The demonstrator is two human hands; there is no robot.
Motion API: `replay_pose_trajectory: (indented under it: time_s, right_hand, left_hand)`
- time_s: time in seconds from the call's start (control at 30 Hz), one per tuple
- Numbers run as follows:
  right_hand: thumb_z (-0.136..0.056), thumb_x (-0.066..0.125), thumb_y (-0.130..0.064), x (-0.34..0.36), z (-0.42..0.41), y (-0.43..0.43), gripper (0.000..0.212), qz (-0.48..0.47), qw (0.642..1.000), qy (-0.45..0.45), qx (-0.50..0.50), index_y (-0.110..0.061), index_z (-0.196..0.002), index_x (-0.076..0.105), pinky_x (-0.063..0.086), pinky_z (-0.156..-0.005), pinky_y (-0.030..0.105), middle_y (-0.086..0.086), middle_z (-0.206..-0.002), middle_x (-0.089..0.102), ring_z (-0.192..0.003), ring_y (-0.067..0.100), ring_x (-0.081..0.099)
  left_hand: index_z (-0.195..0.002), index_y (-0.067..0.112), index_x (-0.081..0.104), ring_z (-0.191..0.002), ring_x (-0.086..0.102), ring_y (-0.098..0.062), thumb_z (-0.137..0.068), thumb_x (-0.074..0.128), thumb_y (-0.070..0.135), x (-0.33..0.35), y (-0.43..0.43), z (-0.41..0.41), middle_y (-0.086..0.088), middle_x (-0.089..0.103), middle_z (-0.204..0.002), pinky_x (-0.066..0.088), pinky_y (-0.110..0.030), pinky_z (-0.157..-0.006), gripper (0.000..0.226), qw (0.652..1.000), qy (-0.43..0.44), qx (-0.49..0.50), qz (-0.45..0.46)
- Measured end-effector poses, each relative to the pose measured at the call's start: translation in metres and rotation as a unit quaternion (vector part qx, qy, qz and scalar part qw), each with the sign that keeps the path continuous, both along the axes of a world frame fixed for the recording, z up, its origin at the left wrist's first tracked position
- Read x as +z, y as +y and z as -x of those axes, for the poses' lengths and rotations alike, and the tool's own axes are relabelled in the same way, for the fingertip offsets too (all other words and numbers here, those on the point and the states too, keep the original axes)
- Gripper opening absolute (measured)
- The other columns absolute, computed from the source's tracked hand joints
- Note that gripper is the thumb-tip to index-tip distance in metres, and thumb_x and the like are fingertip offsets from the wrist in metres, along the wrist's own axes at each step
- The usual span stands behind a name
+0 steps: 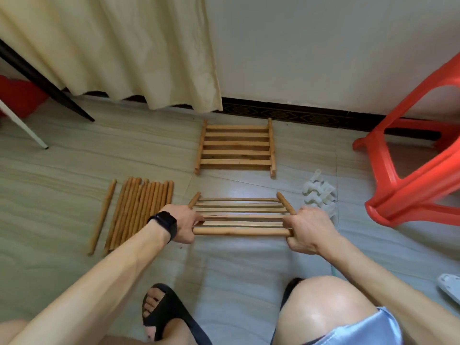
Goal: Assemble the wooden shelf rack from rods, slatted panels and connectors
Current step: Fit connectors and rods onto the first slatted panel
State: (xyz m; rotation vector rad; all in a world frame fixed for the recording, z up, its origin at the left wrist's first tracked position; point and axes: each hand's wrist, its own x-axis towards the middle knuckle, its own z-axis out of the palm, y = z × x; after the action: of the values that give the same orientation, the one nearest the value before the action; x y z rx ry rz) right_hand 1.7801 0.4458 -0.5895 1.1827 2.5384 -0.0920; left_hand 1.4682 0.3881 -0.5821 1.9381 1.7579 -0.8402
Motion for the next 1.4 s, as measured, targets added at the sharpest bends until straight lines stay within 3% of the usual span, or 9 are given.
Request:
replay_pose_trajectory:
  time_s: [0.1,0.3,0.43,0.77,0.97,1.1,1.17,1.27,1.4]
  right_hand:
    - [-0.076,0.054,-0.038,0.029,0.0,0.015,0.028,0.006,1.0,0.025,-0.017,-0.025,-0.096,0.068,0.037,-0.066,0.031,0.003,-0.091,0.068,-0.093,0.03,0.063]
    - [-0.082,0.049,-0.037,0.049,0.007,0.049,0.016,-0.031,0.994,0.095,-0.049,-0.029,-0.086,0.062,0.04,-0.076,0.034,-0.009,-0.089,0.063,-0.097,0.02,0.046]
    - [-0.083,0.048,-0.035,0.04,0.015,0.055,0.021,-0.03,0.987,0.12,-0.104,-0.028,-0.086,0.067,0.048,-0.071,0.033,-0.011,-0.086,0.061,-0.094,0.017,0.045]
    - [-0.073,0.067,-0.025,0.01,0.014,0.063,0.006,-0.109,0.952,0.25,-0.139,-0.02,-0.069,0.065,0.037,-0.055,0.026,-0.007,-0.073,0.056,-0.071,0.017,0.044]
    - [-0.081,0.053,-0.029,0.023,0.022,0.078,0.013,-0.054,0.968,0.193,-0.15,-0.026,-0.074,0.064,0.048,-0.069,0.031,-0.009,-0.081,0.053,-0.079,0.017,0.044]
    - [-0.082,0.055,-0.029,0.012,0.018,0.069,0.016,-0.089,0.966,0.189,-0.153,-0.02,-0.081,0.069,0.043,-0.064,0.029,-0.007,-0.085,0.054,-0.08,0.017,0.042]
    - [-0.083,0.055,-0.03,0.011,0.017,0.068,0.017,-0.086,0.967,0.183,-0.154,-0.019,-0.084,0.068,0.039,-0.063,0.027,-0.008,-0.086,0.05,-0.081,0.016,0.041]
    - [-0.085,0.054,-0.031,0.016,0.019,0.074,0.016,-0.07,0.965,0.195,-0.161,-0.021,-0.089,0.067,0.038,-0.069,0.026,-0.009,-0.093,0.049,-0.088,0.016,0.045]
    - [-0.074,0.065,-0.036,0.022,0.015,0.071,0.034,-0.01,0.947,0.271,-0.17,-0.03,-0.107,0.064,0.044,-0.092,0.034,-0.007,-0.128,0.048,-0.116,0.014,0.04]
  left_hand:
    - [-0.121,0.034,0.066,-0.079,0.061,-0.023,-0.08,0.055,0.028,0.035,0.016,-0.002,0.003,0.063,-0.087,0.047,-0.027,-0.066,0.043,0.999,0.02,0.002,-0.028]
    - [-0.095,0.028,0.072,-0.072,0.055,-0.019,-0.086,0.056,0.034,0.057,0.037,0.009,0.007,0.052,-0.07,0.042,-0.028,-0.061,0.019,0.987,0.008,0.046,-0.157]
    - [-0.095,0.031,0.068,-0.093,0.044,-0.014,-0.092,0.05,0.03,0.04,0.036,0.008,0.009,0.049,-0.075,0.041,-0.028,-0.068,0.018,0.974,-0.011,0.084,-0.212]
    - [-0.091,0.031,0.069,-0.094,0.039,-0.013,-0.093,0.052,0.031,0.02,0.049,0.017,0.013,0.059,-0.096,0.036,-0.024,-0.067,0.017,0.954,-0.039,0.102,-0.28]
    - [-0.094,0.029,0.07,-0.093,0.038,-0.014,-0.094,0.052,0.031,0.026,0.063,0.021,0.011,0.059,-0.092,0.04,-0.025,-0.071,0.018,0.959,-0.052,0.112,-0.254]
    - [-0.111,0.033,0.069,-0.109,0.038,-0.014,-0.09,0.06,0.032,0.018,0.058,0.02,0.012,0.055,-0.124,0.043,-0.026,-0.086,0.022,0.954,-0.076,0.11,-0.269]
    - [-0.124,0.036,0.06,-0.129,0.034,-0.019,-0.079,0.072,0.024,0.014,0.052,0.021,0.007,0.035,-0.148,0.04,-0.034,-0.103,0.048,0.924,-0.149,0.158,-0.313]
    - [-0.141,0.036,0.043,-0.139,0.027,-0.027,-0.068,0.082,0.013,0.014,0.044,0.023,0.003,0.014,-0.157,0.036,-0.045,-0.113,0.086,0.832,-0.291,0.309,-0.358]
    - [-0.136,0.028,0.042,-0.114,0.053,-0.035,-0.081,0.064,0.026,0.012,0.034,0.021,-0.009,0.053,-0.135,0.046,-0.045,-0.091,0.06,0.617,-0.521,0.53,-0.257]
